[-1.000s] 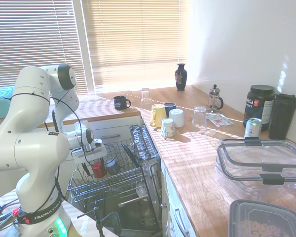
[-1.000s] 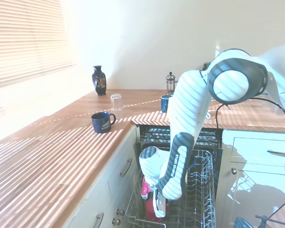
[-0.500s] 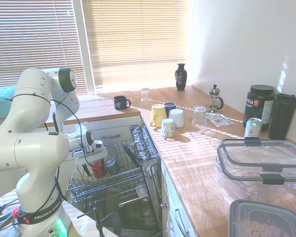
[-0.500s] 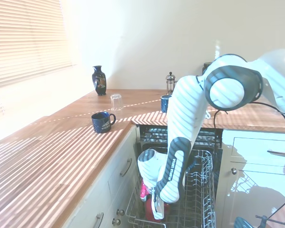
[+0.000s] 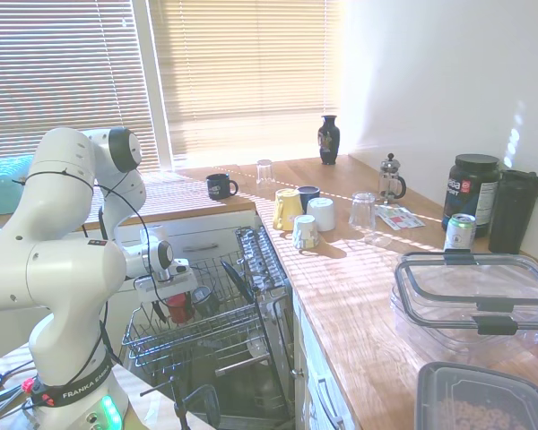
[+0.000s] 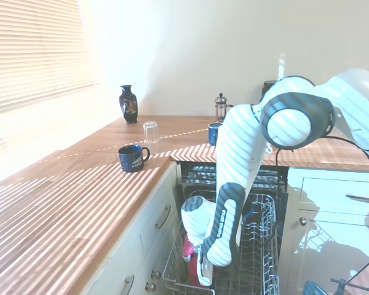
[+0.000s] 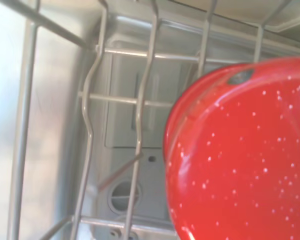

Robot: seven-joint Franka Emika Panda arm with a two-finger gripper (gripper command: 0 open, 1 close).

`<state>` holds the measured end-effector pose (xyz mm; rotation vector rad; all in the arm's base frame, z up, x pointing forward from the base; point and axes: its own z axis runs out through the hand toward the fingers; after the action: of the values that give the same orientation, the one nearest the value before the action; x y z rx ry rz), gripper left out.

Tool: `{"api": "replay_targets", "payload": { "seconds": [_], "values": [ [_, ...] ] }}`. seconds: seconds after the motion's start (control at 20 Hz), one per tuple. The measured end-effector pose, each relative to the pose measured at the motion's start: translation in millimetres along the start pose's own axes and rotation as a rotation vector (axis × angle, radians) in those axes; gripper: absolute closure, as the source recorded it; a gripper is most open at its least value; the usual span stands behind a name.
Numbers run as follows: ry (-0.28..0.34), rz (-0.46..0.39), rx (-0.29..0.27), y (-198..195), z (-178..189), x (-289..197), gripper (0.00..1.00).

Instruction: Remove a mug cup out of the dishwasher

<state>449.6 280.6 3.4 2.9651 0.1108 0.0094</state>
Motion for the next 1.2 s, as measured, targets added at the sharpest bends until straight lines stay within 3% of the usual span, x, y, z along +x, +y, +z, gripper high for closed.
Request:
{"api": "replay_targets", "payload": {
  "seconds": [1.2],
  "values": [
    [-0.004,0.038,-0.024,0,12,1,1.0]
  ]
}}
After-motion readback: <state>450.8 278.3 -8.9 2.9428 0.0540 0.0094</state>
